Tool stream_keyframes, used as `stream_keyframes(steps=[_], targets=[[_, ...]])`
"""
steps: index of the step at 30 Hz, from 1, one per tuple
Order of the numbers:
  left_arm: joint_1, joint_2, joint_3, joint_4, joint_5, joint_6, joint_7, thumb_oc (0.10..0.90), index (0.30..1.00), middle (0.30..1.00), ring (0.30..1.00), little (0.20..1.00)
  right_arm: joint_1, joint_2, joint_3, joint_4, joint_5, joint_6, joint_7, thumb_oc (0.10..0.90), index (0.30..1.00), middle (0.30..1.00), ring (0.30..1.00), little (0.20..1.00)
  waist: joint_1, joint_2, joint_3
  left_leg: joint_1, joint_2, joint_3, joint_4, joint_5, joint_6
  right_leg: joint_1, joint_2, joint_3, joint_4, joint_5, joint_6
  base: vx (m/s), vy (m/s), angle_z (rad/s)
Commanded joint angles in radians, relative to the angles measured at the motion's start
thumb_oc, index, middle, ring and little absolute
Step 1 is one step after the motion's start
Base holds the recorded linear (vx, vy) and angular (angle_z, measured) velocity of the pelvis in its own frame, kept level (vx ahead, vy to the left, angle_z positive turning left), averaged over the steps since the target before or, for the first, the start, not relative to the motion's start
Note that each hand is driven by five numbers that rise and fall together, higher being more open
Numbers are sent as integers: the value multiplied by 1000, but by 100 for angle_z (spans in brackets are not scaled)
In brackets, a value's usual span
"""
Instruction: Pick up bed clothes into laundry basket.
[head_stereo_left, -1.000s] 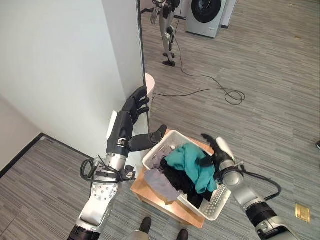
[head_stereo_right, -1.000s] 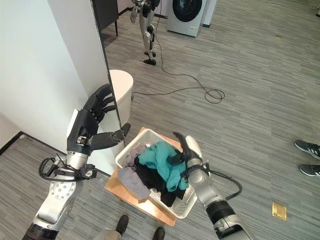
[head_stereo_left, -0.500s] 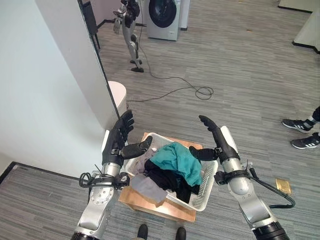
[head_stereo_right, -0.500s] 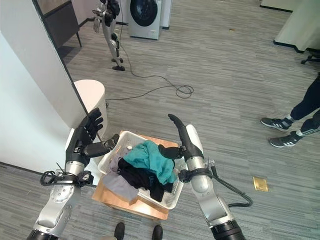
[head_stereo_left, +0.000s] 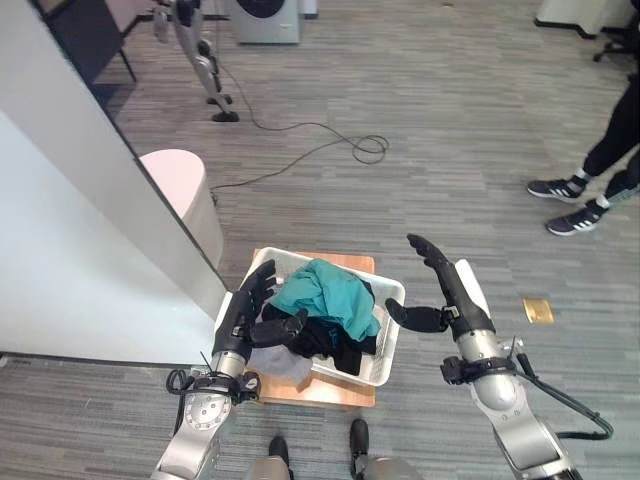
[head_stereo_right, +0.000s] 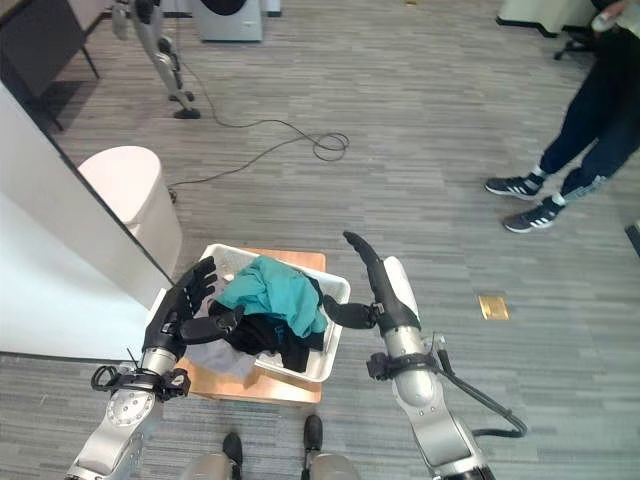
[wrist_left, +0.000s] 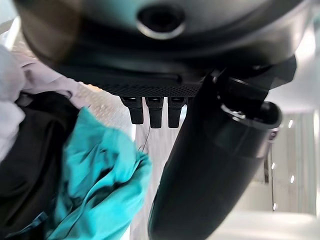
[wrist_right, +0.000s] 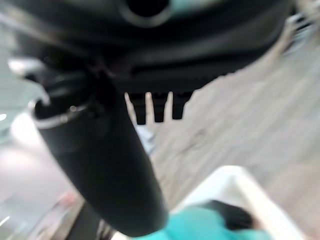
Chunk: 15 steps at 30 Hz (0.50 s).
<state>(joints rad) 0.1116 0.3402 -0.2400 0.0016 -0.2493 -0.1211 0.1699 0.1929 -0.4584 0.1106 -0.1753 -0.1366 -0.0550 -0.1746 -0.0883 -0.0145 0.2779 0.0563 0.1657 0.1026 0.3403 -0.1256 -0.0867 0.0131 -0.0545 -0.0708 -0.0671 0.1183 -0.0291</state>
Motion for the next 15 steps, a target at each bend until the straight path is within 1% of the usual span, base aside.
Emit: stream_keyframes(steps=[1,2,3,4,6,7,8,9,10,11,12,13,14,15], targets=[[-75,10,15,-80,62,-73,19,800,900,900,900,900,-19,-26,-54,-122,22,-131,-5,800,900,900,900,900,-44,5,-152,107,53,51,-16,-11,11,-3,-9,-49,45,-191,73,-67,203,-10],[-80,5,10,-70,74,-71,26,800,900,900,900,900,-7,-31,-62,-125,17,-135,-5,800,900,900,900,900,-58,13,-160,138,52,72,-89,-33,12,-15,-5,-51,48,-183,82,-64,210,-10],[-80,4,9,-68,75,-72,26,800,900,900,900,900,-5,-33,-63,-126,17,-135,-5,800,900,900,900,900,-55,14,-160,146,51,77,-101,-30,13,-15,-5,-49,48,-183,83,-83,207,5],[-92,-1,-4,-57,77,-72,27,800,900,900,900,900,8,-32,-85,-123,5,-141,-13,800,900,900,900,900,-71,16,-166,171,37,106,-204,-65,17,-29,-10,-55,55,-169,96,-93,202,19],[-113,3,-25,-51,86,-67,30,800,900,900,900,900,21,-25,-107,-116,-8,-134,-31,800,900,900,900,900,-80,10,-161,188,13,126,-297,-68,25,-54,-19,-66,68,-145,112,-121,219,15],[-114,2,-27,-50,86,-67,31,800,900,900,900,900,21,-24,-109,-117,-8,-134,-31,800,900,900,900,900,-79,9,-161,190,11,126,-304,-64,27,-56,-21,-66,69,-145,114,-112,159,2],[-122,6,-32,-50,88,-67,31,800,900,900,900,900,32,-18,-121,-118,-21,-134,-42,800,900,900,900,900,-85,7,-155,197,-1,130,-344,-64,31,-77,-22,-72,84,-128,125,-200,181,8],[-133,15,-46,-49,98,-70,31,800,900,900,900,900,47,4,-124,-116,-51,-125,-53,800,900,900,900,900,-92,-5,-134,214,-27,141,-422,-45,38,-125,-32,-63,124,-76,171,-205,183,1],[-135,16,-47,-48,98,-71,32,800,900,900,900,900,46,5,-124,-116,-52,-125,-53,800,900,900,900,900,-90,-6,-134,214,-30,143,-425,-43,40,-127,-34,-61,126,-75,173,-358,195,12],[-167,30,-66,-34,103,-76,42,800,900,900,900,900,40,26,-116,-115,-73,-114,-66,800,900,900,900,900,-95,-20,-102,185,-38,136,-426,-30,53,-175,-26,2,159,-36,226,-235,85,11],[-169,31,-66,-33,103,-76,42,800,900,900,900,900,39,27,-116,-115,-73,-114,-66,800,900,900,900,900,-94,-24,-104,181,-42,137,-427,-25,52,-180,-28,5,158,-32,225,-348,131,7],[-182,41,-69,-29,102,-78,45,800,900,900,900,900,39,34,-116,-121,-78,-115,-69,800,900,900,900,900,-93,-26,-96,158,-46,132,-426,-16,59,-193,-14,46,173,-45,233,-216,84,3],[-191,47,-71,-28,100,-79,45,800,900,900,900,900,40,37,-115,-120,-83,-114,-70,800,900,900,900,900,-88,-27,-94,143,-49,126,-423,-11,66,-195,-7,71,191,-66,232,-306,134,-1],[-194,57,-69,-32,100,-75,41,800,900,900,900,900,34,35,-109,-113,-88,-112,-72,800,900,900,900,900,-77,-22,-87,124,-49,120,-414,-13,78,-173,-9,83,215,-104,222,-251,83,0]])
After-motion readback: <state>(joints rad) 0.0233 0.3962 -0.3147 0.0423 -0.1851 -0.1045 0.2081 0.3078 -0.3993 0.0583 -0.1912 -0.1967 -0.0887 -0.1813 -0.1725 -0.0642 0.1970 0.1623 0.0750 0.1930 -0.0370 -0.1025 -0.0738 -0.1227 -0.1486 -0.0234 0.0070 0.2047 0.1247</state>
